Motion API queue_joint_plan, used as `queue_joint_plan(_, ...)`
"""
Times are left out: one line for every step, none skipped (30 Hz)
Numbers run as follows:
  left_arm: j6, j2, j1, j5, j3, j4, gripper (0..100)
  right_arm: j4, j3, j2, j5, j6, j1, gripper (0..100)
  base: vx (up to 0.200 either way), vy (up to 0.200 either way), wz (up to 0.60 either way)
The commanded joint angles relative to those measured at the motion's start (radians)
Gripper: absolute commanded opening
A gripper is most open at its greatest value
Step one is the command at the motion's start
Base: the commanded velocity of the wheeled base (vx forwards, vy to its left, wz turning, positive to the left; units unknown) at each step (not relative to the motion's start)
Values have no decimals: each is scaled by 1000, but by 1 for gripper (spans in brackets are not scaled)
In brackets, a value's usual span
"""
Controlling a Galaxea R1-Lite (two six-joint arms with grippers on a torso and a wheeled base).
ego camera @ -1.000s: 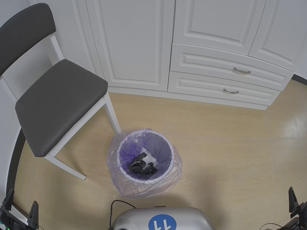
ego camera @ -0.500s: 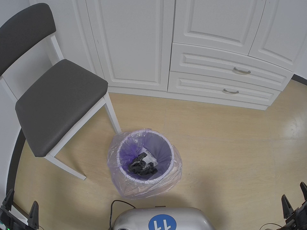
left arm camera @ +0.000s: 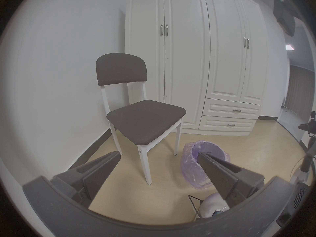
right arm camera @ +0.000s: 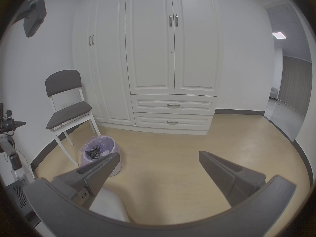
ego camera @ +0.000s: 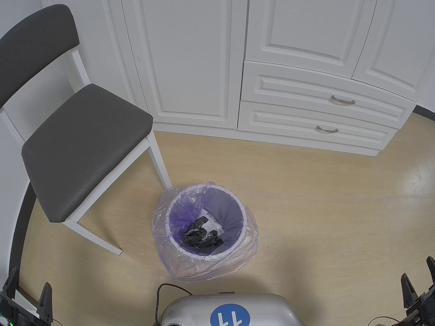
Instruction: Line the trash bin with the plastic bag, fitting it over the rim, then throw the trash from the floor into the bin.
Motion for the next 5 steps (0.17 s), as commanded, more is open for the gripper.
queue_joint_plan(4,-13,0,2,18,0,100,0,18,-15,0,0,0,100,0,0,0)
queue_joint_plan(4,-13,0,2,18,0,100,0,18,-15,0,0,0,100,0,0,0)
queue_joint_plan(4,-13,0,2,18,0,100,0,18,-15,0,0,0,100,0,0,0)
queue_joint_plan(4,-13,0,2,18,0,100,0,18,-15,0,0,0,100,0,0,0)
queue_joint_plan(4,-13,0,2,18,0,100,0,18,-15,0,0,0,100,0,0,0)
